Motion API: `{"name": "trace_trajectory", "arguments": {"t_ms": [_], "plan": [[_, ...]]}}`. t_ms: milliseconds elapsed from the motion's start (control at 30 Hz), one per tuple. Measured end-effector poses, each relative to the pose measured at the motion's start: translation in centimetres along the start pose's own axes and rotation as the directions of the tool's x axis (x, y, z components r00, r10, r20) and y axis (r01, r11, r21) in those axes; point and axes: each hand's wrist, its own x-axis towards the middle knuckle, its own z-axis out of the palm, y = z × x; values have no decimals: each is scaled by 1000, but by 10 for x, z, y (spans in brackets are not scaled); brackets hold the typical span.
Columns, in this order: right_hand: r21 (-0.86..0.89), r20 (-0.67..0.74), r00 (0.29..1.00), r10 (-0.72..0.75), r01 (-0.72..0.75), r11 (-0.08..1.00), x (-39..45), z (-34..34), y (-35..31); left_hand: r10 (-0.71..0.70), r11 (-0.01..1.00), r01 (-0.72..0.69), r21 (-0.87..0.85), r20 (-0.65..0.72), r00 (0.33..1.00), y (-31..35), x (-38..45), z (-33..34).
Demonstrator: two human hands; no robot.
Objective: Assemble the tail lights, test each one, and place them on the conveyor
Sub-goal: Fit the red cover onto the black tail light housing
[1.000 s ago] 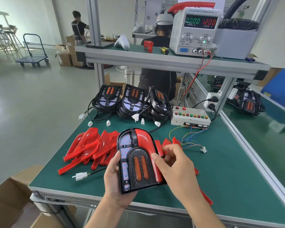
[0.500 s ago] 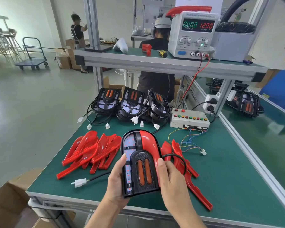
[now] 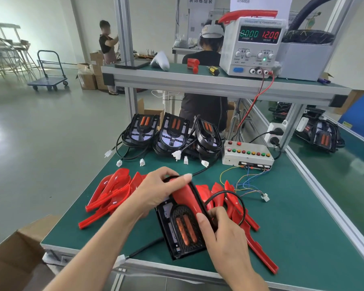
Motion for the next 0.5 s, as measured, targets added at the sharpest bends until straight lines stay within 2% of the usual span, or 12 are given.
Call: {"name": "trace_trajectory", "arguments": {"t_ms": [133,267,500], "plan": [[-4,17,1000,18,-18,1000,2,-3,2,-41,997,30,77,138,990,7,4,-1],[-15,42,999,23,-22,1000,4,-9,5,-116,993,121,-4,278,954,10,5,-8],[48,47,996,77,-79,996,5,-9,7,-178,964,219,-153,243,953,15,5,1]]}}
